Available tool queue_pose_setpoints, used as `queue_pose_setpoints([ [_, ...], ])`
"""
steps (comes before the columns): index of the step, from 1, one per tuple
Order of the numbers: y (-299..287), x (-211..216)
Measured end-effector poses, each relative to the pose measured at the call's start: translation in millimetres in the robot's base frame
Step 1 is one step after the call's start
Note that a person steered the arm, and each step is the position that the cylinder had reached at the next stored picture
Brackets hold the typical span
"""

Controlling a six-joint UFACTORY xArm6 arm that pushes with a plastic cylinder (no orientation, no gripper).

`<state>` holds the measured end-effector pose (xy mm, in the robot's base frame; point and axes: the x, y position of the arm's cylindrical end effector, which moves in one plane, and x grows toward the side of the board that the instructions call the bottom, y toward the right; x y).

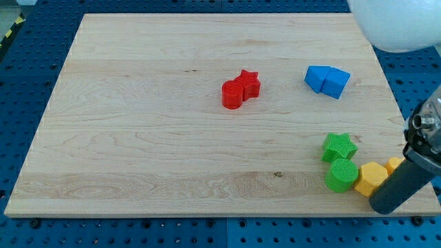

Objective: Move the green star towards the center of the board

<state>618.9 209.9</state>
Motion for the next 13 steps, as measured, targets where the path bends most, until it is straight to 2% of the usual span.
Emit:
queue_pose_setpoints([
  [1, -18, 0],
  [3, -38, -44],
  [4, -38, -47],
  [5, -25, -22],
  [8, -12, -59],
  [9, -20, -70],
  [10, -53, -76],
  [11, -51, -94],
  [12, -47, -72],
  [13, -47, -109],
])
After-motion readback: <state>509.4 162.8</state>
